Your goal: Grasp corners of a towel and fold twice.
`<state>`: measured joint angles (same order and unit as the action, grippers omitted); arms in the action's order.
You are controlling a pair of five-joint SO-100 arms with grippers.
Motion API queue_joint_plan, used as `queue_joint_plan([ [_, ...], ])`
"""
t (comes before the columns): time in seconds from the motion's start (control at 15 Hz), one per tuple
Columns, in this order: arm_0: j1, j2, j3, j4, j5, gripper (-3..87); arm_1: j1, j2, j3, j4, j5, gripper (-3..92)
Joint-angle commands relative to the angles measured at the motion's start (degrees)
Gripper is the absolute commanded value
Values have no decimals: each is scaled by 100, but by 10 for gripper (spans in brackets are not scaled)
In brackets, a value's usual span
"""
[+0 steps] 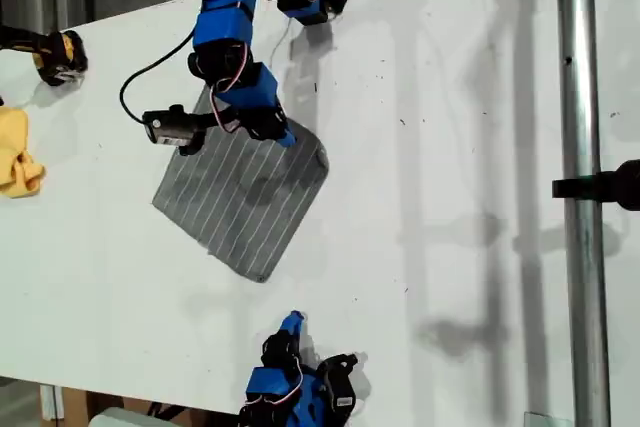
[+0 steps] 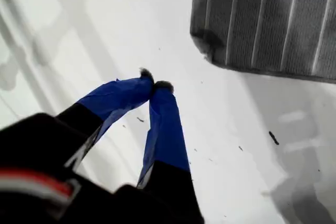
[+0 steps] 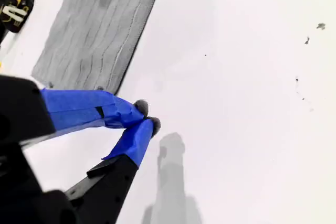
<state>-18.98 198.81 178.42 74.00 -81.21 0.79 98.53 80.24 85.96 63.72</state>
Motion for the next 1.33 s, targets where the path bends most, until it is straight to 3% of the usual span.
queue_joint_plan([
  [0.0, -167, 26, 18, 9, -53, -6, -9, 26, -404, 53, -88, -2],
  [0.13, -167, 26, 18, 9, -62, -6, 44, 9, -422, 176, -114, -2],
  [0.2, -167, 26, 18, 9, -62, -6, 53, -35, -457, 281, -123, 90],
  [0.27, -167, 26, 18, 9, -62, -6, 53, -88, -492, 325, -229, 272],
  [0.4, -176, 26, 18, 9, -62, -6, 0, -220, -650, 343, -501, 427],
  [1.07, -149, 26, 18, 9, -79, -6, 176, -1169, -668, 396, -527, 431],
  [1.27, -149, 26, 18, 9, -79, -6, 308, -1652, -439, 202, -18, 406],
])
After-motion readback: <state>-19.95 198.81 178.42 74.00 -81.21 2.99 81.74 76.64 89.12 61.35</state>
